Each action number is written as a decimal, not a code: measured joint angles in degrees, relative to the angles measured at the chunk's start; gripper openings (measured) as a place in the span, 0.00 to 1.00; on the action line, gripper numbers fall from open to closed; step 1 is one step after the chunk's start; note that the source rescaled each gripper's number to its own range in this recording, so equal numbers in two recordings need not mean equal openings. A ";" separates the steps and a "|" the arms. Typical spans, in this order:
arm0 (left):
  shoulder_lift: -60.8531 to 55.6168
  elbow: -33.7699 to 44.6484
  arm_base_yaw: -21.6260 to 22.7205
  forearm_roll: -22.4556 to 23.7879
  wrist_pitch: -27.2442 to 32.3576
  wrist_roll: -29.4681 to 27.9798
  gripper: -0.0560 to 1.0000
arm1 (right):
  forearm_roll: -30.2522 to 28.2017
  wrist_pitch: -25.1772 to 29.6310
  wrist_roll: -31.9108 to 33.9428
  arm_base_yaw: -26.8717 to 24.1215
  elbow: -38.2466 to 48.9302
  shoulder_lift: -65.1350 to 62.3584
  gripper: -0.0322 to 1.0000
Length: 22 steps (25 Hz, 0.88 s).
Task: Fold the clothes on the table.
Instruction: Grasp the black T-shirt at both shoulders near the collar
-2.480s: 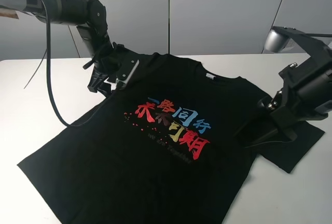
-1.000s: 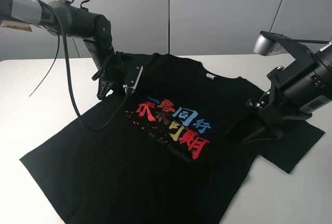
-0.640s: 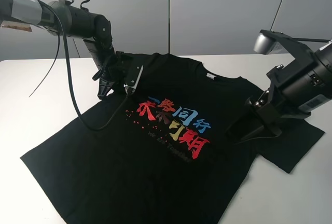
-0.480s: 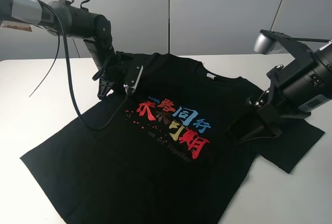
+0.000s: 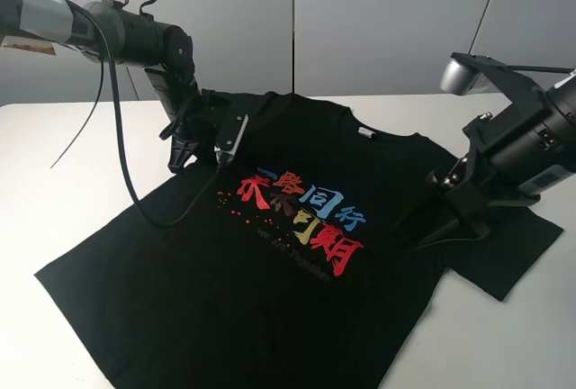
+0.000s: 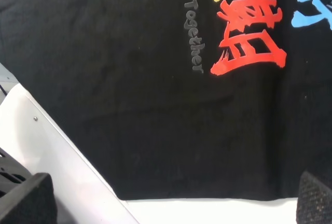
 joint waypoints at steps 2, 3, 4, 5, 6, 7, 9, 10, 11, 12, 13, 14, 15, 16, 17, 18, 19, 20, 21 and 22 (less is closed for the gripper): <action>0.00 0.00 0.00 0.00 1.88 2.91 0.05 | 0.00 0.00 0.00 0.10 0.00 1.09 1.00; 0.00 -0.04 0.00 0.00 2.73 3.85 0.05 | 0.00 0.00 0.00 0.10 0.00 1.79 1.00; 0.00 -0.04 0.00 0.00 3.31 4.32 0.05 | 0.00 0.00 0.00 0.10 0.00 2.48 1.00; 0.00 -0.04 0.00 0.00 3.49 4.56 0.05 | 0.00 -0.12 -0.08 0.10 0.00 3.14 1.00; 0.00 -0.13 0.00 0.00 3.75 4.72 0.05 | 0.00 -0.24 -0.38 0.10 0.00 3.73 1.00; 0.00 -0.13 0.00 0.00 4.25 5.16 0.05 | -0.13 -0.34 -0.53 0.10 0.00 4.38 1.00; 0.00 -0.13 0.00 0.00 5.70 6.89 0.05 | -0.41 -0.57 -1.60 0.10 0.00 5.70 1.00; 0.00 -0.13 0.00 0.00 6.55 7.73 0.05 | -0.93 -1.01 -2.26 0.57 0.00 6.45 1.00; 0.00 -0.17 0.00 -0.31 7.09 8.18 0.05 | -1.87 -1.58 -2.82 1.57 0.00 7.19 1.00; 0.00 -0.17 0.00 -0.58 7.35 8.58 0.05 | -3.22 -2.22 -3.24 2.87 0.00 8.00 1.00; 0.00 -0.17 0.00 -0.68 7.59 8.60 0.05 | -5.70 -2.82 -3.24 4.95 0.00 8.72 1.00; 0.00 -0.17 0.00 -0.71 7.59 8.71 0.05 | -8.45 -3.25 -2.84 7.23 0.00 9.54 1.00; 0.00 -0.17 0.00 -0.81 7.59 8.74 0.05 | -10.86 -3.92 -1.56 9.07 0.00 10.38 1.00; 0.00 -0.17 0.00 -0.81 7.59 8.74 0.05 | -13.28 -4.72 -0.08 11.01 0.00 11.10 1.00; 0.00 -0.17 0.00 -0.81 7.59 8.74 0.05 | -14.84 -5.61 1.14 12.49 0.00 11.88 1.00; 0.00 -0.17 0.00 -0.94 7.59 8.60 0.05 | -15.44 -6.35 2.03 13.56 0.00 12.67 1.00; 0.00 -0.17 0.00 -0.94 7.59 8.45 0.05 | -15.56 -7.02 2.70 14.23 0.00 13.48 1.00; 0.00 -0.17 0.00 -0.94 7.59 8.36 0.05 | -15.70 -7.54 3.18 14.84 0.00 14.14 1.00; 0.00 -0.17 0.00 -0.94 7.59 8.20 0.05 | -15.94 -8.21 4.16 15.23 0.00 14.89 1.00; 0.00 -0.17 0.00 -0.94 7.59 8.21 0.05 | -15.94 -9.24 5.23 15.41 0.00 15.59 1.00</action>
